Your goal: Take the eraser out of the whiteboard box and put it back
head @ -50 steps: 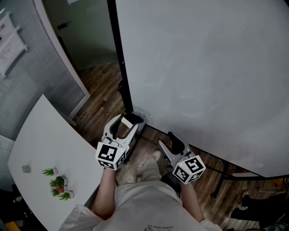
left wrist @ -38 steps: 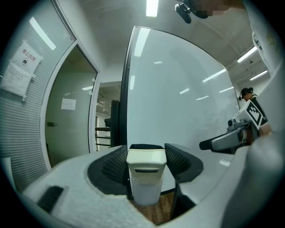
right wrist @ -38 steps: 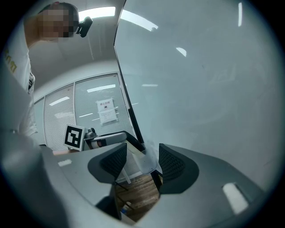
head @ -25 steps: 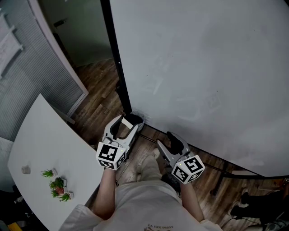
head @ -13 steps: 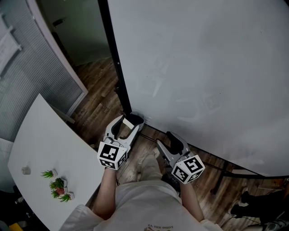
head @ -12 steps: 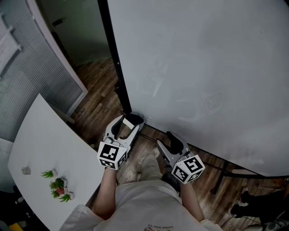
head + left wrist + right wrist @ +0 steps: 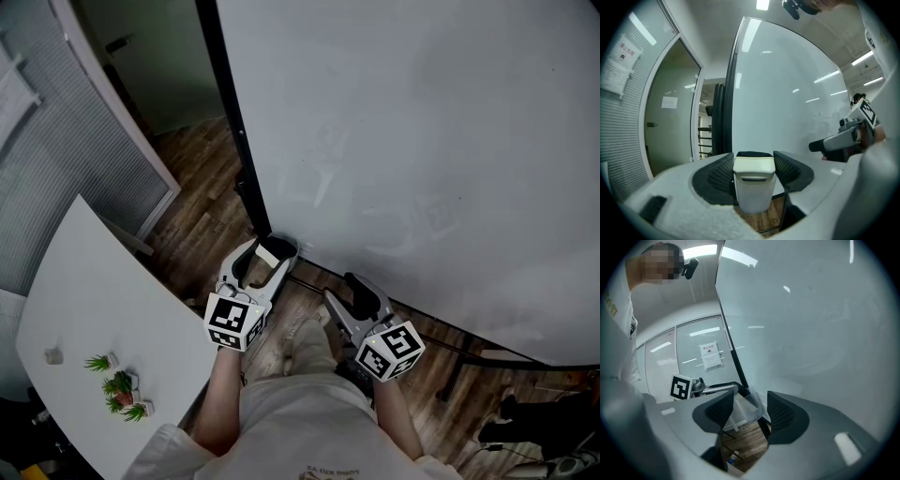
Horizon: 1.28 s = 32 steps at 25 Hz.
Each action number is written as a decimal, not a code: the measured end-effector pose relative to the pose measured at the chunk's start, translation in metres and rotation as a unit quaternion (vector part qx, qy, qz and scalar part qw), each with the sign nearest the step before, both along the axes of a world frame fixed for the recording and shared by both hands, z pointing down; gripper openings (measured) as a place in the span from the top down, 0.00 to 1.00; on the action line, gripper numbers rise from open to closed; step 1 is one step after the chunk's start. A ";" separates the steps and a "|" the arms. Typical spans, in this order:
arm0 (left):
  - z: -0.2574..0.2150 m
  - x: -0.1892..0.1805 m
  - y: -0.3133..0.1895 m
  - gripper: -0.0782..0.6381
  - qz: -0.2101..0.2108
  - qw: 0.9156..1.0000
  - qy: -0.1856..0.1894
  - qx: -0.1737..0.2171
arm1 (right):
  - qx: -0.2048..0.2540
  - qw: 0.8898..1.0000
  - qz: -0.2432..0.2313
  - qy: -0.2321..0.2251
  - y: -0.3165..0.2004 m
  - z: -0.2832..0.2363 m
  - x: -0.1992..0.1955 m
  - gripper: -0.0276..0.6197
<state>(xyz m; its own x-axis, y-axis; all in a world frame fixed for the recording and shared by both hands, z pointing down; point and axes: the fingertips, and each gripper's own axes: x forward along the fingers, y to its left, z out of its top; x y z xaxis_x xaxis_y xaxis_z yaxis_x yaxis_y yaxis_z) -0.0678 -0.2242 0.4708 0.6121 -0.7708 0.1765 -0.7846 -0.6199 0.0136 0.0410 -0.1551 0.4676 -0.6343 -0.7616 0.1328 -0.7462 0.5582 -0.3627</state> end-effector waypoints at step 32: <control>0.017 0.007 -0.006 0.52 0.011 1.000 0.008 -0.024 | 0.000 1.000 0.000 0.005 -0.001 0.001 -0.001 0.62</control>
